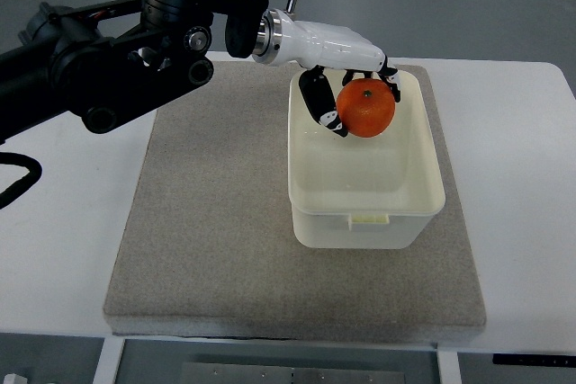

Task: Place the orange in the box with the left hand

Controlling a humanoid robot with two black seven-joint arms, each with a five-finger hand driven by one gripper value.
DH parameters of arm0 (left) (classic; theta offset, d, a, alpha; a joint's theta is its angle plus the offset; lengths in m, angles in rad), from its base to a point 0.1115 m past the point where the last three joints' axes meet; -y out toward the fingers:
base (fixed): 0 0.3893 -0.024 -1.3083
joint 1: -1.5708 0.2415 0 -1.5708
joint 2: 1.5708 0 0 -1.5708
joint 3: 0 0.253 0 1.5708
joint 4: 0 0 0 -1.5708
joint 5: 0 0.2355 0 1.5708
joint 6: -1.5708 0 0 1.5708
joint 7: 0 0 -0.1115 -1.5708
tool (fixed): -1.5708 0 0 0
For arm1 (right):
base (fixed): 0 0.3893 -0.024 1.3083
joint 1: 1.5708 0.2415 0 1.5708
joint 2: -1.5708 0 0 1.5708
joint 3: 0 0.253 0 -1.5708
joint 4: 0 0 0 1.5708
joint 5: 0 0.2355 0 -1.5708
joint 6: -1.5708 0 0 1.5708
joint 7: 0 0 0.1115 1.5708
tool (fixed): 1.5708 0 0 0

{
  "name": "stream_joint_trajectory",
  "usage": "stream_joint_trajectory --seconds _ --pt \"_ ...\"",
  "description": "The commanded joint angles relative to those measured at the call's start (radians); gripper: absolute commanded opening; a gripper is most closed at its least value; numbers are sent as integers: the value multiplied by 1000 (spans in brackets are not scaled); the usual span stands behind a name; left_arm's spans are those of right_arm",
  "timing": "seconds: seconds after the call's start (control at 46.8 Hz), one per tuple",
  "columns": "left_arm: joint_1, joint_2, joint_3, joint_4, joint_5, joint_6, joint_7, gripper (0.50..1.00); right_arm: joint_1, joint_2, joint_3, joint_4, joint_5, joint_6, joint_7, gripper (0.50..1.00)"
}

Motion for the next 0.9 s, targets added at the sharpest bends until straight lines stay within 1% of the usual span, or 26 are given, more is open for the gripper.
stream_joint_trajectory --seconds 0.0,0.235,0.257,0.278,0.299,0.364,0.385,0.406,0.492,0.556,0.578,0.877 --pt "11 -5 9 7 38 1 0 500 0 0 0 0 0 0 0 932" --pt "34 -26 11 31 88 5 0 500 0 0 0 0 0 0 0 932" --pt "36 -28 11 34 88 7 2 510 0 0 0 0 0 0 0 932" --pt "39 -29 11 34 88 7 2 569 0 0 0 0 0 0 0 932" --pt "45 -31 11 33 88 7 0 606 0 0 0 0 0 0 0 932" --pt "54 -34 11 34 88 7 0 673 0 0 0 0 0 0 0 932" --pt "54 -34 11 34 88 7 0 705 0 0 0 0 0 0 0 932" --pt "54 -34 11 33 88 7 0 747 0 0 0 0 0 0 0 932" --pt "56 -34 11 33 87 7 0 880 0 0 0 0 0 0 0 932" --pt "56 -32 9 33 81 7 0 970 0 0 0 0 0 0 0 932" --pt "57 -32 9 33 76 7 0 988 0 0 0 0 0 0 0 932" --pt "56 -14 -9 31 61 -1 0 994 0 0 0 0 0 0 0 932"
